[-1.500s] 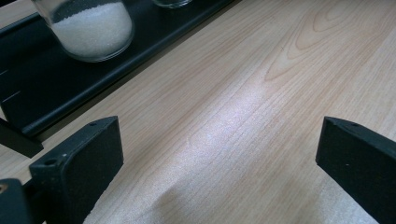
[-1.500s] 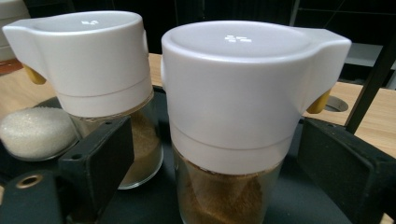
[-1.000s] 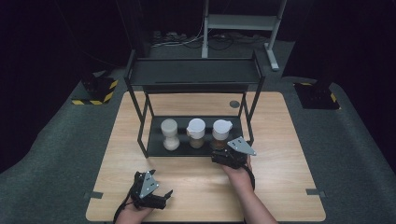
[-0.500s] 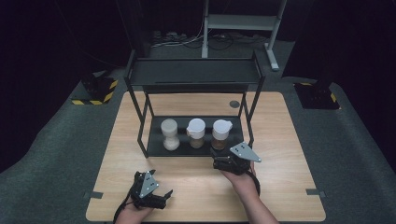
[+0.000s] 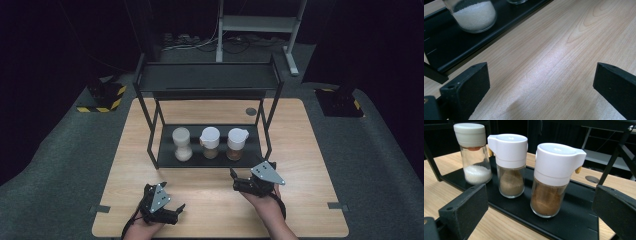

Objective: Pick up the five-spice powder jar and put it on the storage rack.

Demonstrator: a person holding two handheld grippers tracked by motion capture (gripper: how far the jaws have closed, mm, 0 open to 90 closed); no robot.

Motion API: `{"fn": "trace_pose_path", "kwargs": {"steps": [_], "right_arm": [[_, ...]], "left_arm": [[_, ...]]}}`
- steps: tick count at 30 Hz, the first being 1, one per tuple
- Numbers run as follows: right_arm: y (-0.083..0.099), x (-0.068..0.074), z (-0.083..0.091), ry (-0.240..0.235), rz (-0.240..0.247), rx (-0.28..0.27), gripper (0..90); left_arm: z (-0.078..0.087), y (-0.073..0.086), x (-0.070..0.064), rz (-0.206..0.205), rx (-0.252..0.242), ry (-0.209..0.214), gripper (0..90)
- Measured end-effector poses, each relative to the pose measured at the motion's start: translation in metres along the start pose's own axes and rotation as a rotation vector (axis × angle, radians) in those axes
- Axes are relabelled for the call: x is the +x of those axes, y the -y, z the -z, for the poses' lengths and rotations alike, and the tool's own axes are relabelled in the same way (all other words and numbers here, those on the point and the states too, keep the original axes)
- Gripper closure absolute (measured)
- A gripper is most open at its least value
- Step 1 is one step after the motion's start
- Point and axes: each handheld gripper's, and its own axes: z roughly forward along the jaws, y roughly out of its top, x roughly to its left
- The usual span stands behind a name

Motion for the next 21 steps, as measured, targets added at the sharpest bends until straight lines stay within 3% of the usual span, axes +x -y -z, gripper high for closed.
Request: {"fn": "trace_pose_path", "kwargs": {"steps": [11,15,21], "right_arm": [[0.012,-0.002,0.021,0.012,0.036,0.031,0.0],[0.021,0.0,0.028,0.02,0.067,0.047,0.0],[0.034,-0.003,0.036,0.036,0.077,0.07,0.0]], "left_arm": [[0.0,0.0,-0.002,-0.016,0.003,-0.008,1.0],[0.0,0.0,-0.002,-0.014,0.003,-0.009,1.1],[0.0,0.0,-0.002,-0.023,0.005,-0.011,1.1]]}}
